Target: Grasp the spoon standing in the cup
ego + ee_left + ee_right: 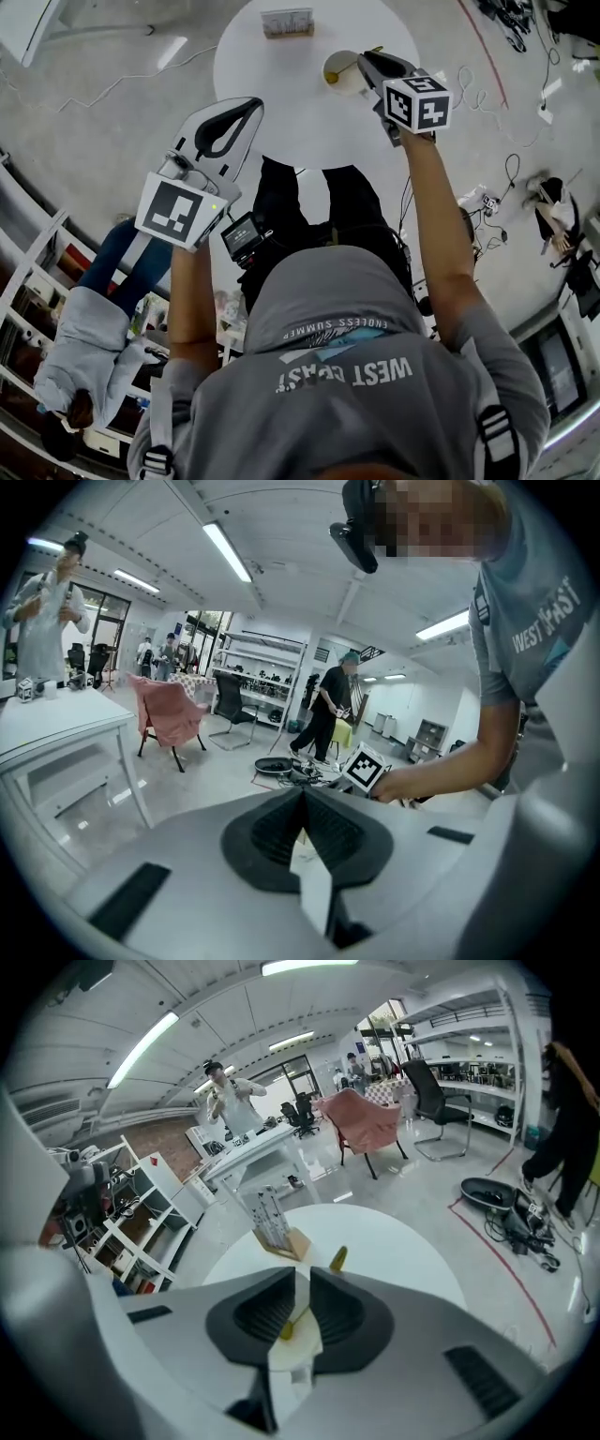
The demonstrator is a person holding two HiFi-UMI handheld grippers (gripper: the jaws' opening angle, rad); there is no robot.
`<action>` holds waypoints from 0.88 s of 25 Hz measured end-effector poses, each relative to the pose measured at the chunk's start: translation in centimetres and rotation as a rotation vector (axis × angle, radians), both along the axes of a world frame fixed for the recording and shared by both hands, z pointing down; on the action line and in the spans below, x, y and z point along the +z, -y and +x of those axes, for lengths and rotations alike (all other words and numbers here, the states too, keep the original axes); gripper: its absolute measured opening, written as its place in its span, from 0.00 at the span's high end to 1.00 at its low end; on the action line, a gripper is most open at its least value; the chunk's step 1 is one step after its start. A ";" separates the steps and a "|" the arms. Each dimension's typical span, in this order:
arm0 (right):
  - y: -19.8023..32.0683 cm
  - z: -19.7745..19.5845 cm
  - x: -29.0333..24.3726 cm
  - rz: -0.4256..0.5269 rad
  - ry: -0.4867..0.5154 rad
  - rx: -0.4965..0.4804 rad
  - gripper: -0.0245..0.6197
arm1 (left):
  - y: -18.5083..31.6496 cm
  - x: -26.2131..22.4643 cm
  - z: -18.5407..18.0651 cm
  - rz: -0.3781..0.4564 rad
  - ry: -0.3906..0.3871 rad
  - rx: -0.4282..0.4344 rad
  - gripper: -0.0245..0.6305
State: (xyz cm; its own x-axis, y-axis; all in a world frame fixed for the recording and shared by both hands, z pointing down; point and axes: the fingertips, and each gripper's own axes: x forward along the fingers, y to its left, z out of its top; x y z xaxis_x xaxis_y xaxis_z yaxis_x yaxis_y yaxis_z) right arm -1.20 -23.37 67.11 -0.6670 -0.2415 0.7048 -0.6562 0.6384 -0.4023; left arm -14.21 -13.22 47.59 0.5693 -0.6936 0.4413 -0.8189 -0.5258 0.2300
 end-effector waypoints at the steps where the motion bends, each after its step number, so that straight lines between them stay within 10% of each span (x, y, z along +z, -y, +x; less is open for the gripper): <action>1: -0.1 -0.1 0.0 -0.002 0.001 0.001 0.91 | 0.1 0.1 -0.1 -0.004 -0.002 -0.001 0.96; 22: 1.0 1.7 0.8 0.030 -0.002 0.091 0.84 | -0.6 1.8 -0.3 -0.032 -0.006 0.010 0.96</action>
State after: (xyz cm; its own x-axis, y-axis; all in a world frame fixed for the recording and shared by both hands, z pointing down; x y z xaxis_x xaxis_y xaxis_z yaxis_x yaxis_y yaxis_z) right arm 0.45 -24.40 67.92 -0.6396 -0.3218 0.6981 -0.7130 0.5876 -0.3824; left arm -14.48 -12.66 49.34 0.5786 -0.6737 0.4596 -0.8123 -0.5263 0.2512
